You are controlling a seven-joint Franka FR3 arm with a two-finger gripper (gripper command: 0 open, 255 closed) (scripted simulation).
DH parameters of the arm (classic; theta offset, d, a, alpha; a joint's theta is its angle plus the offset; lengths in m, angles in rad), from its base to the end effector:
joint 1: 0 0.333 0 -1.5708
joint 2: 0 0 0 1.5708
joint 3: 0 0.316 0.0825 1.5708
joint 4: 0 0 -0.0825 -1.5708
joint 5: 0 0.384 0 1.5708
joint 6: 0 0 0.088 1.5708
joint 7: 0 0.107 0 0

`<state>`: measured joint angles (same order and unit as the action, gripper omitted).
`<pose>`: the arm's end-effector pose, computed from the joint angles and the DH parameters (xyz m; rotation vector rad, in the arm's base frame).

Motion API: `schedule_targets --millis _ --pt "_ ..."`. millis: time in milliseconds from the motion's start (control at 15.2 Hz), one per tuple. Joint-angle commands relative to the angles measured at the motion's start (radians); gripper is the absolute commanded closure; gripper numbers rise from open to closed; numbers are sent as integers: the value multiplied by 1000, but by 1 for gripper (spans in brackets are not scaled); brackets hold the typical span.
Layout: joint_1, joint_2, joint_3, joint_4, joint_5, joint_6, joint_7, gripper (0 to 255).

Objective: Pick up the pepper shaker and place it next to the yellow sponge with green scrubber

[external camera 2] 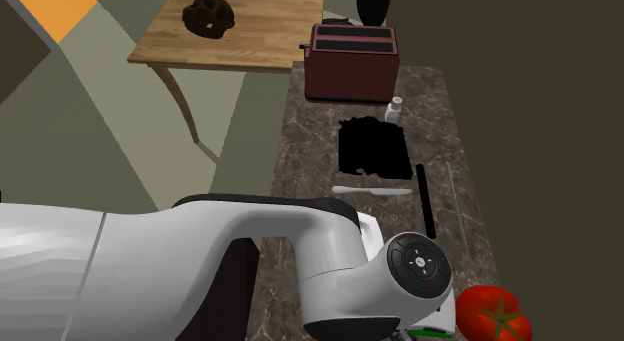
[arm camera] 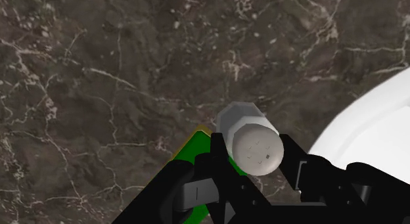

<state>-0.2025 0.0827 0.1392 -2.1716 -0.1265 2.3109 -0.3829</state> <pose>0.5508 -0.0380 0.3613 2.9848 0.6073 0.0574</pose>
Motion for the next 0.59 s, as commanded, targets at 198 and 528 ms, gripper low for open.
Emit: schedule_targets --millis 198,528 --pt "0 0 0 -1 0 1 0 255" --pt "0 0 0 -1 0 1 0 0"
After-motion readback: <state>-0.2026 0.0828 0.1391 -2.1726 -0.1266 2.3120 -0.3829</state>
